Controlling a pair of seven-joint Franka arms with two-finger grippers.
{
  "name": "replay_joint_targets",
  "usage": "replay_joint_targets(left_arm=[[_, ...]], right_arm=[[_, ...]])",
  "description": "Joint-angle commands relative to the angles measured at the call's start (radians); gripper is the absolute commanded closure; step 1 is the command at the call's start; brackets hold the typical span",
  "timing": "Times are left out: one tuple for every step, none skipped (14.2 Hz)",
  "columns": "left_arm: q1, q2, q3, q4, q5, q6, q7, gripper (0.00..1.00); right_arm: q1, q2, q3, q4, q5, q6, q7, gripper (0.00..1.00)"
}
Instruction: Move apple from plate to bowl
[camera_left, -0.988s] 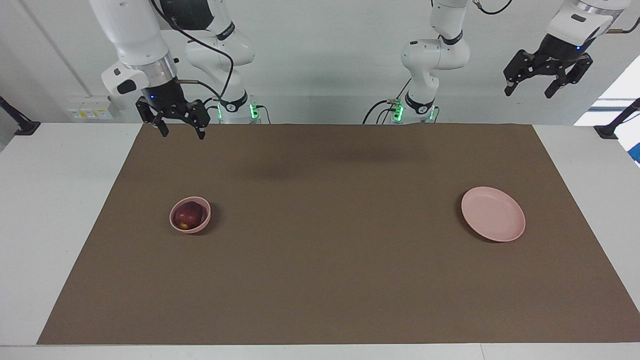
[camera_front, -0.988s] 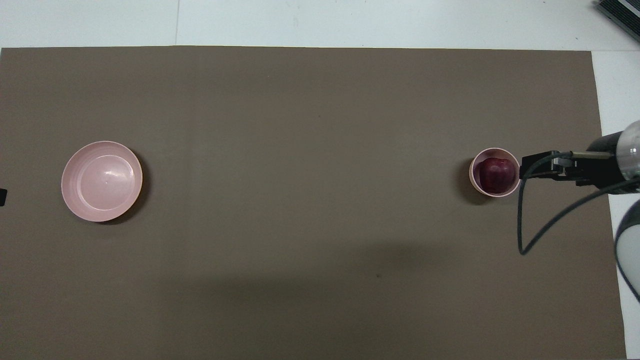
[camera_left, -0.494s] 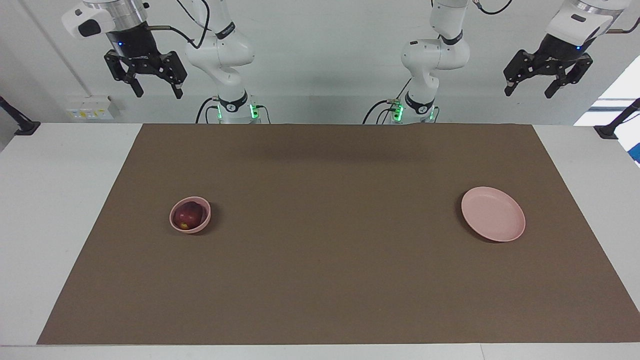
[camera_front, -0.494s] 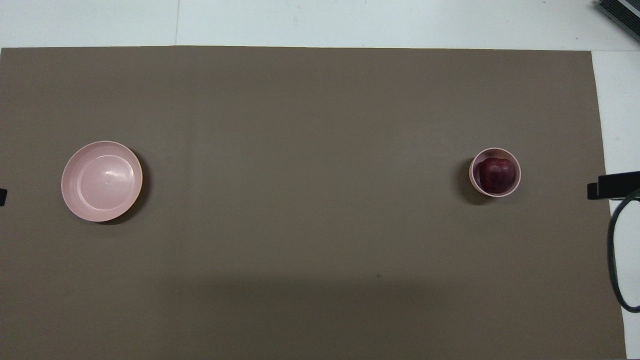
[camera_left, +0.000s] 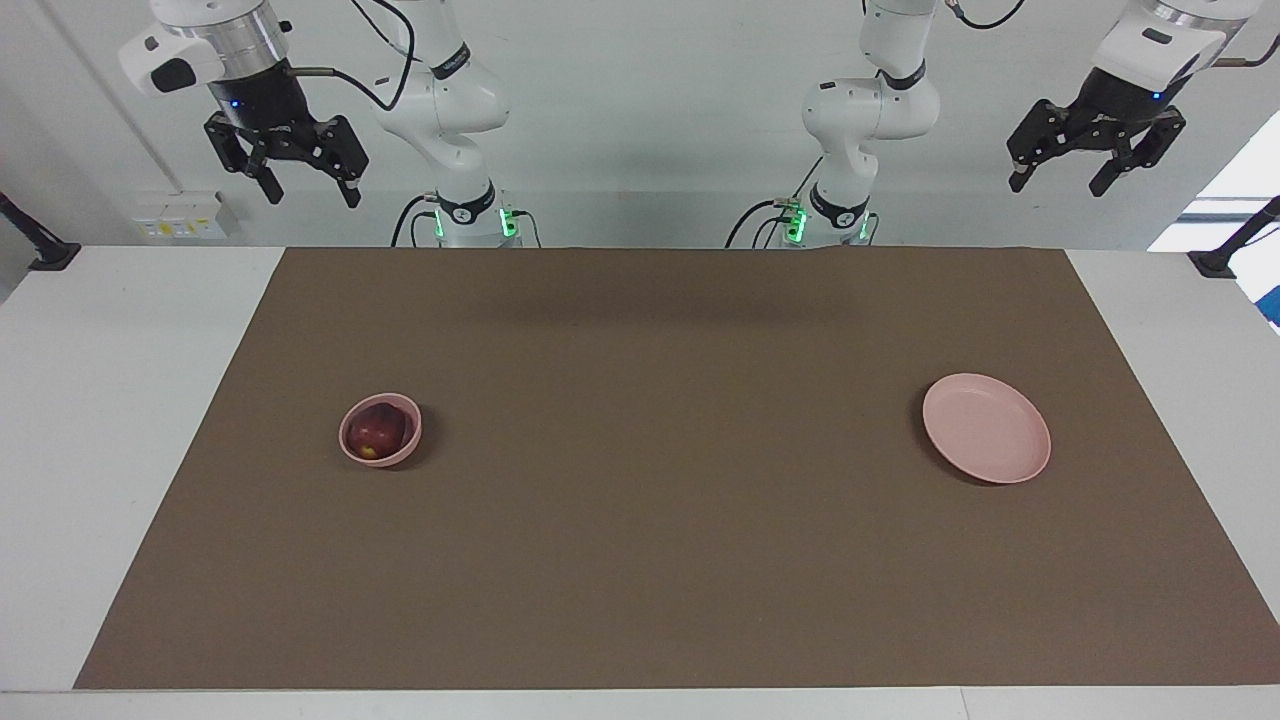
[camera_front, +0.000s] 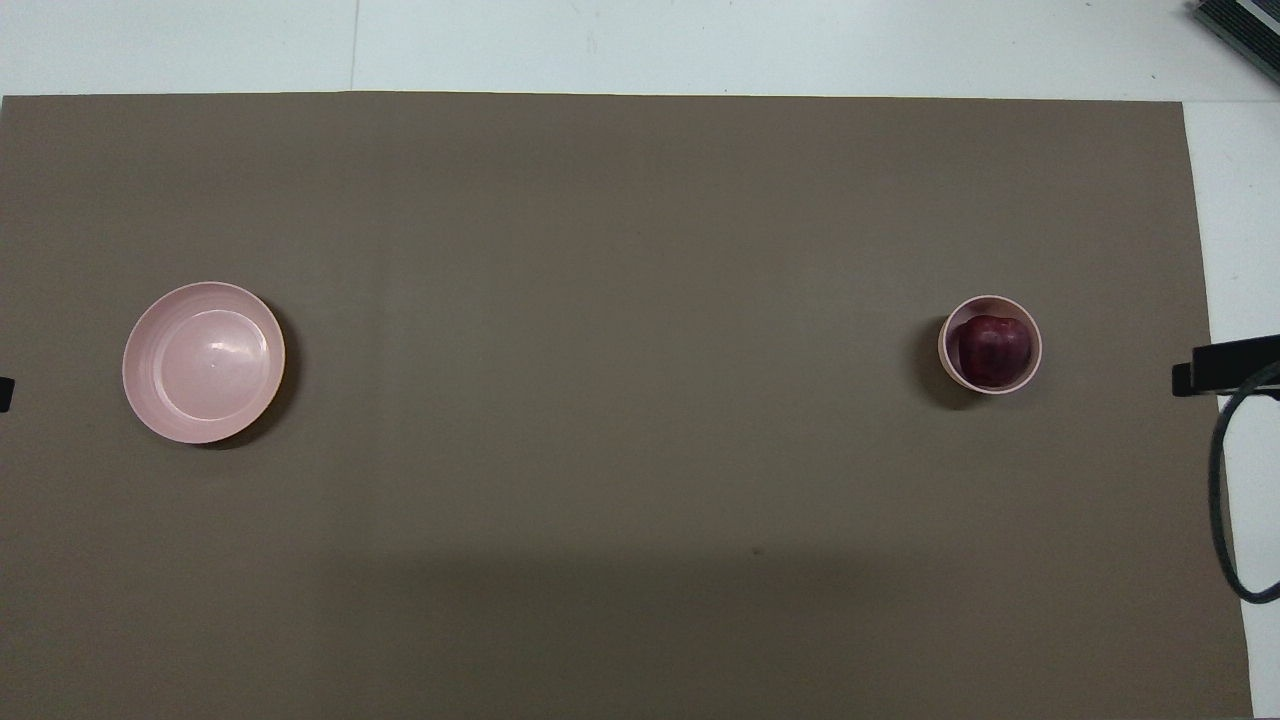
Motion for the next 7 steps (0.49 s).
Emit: replay_joint_targets(left_arm=[[0.008,-0.018,-0.004,-0.02,-0.012,-0.001,0.0,0.0],[0.006,-0.018,-0.003,-0.02,-0.012,-0.001,0.0,0.0],[0.006,-0.018,-0.003,-0.02,-0.012,-0.003,0.002,0.0],[0.006,-0.018,-0.003,-0.02,-0.011,-0.003,0.002,0.0],[0.006,-0.018,-0.004,-0.02,-0.012,-0.003,0.002,0.0],[0.006,-0.018,-0.003,-0.02,-0.012,-0.003,0.002,0.0],[0.006,-0.018,-0.004,-0.02,-0.011,-0.003,0.003,0.0]], right_arm=[[-0.006,-0.008,0.006,-0.006,-0.053,-0.01,-0.09,0.0],[-0.007,-0.008,0.006,-0.006,-0.049,-0.012,-0.089,0.0],[-0.007,-0.008,0.005,-0.007,-0.047,-0.013,-0.089,0.0],[-0.007,-0.008,0.005,-0.007,-0.049,-0.015,-0.089,0.0],[-0.007,-0.008,0.005,-0.007,-0.052,-0.015,-0.087,0.0],[-0.007,-0.008,0.005,-0.011,-0.053,-0.015,-0.087,0.0],[-0.007,-0.008,0.003,-0.014,-0.053,-0.015,-0.087,0.0]])
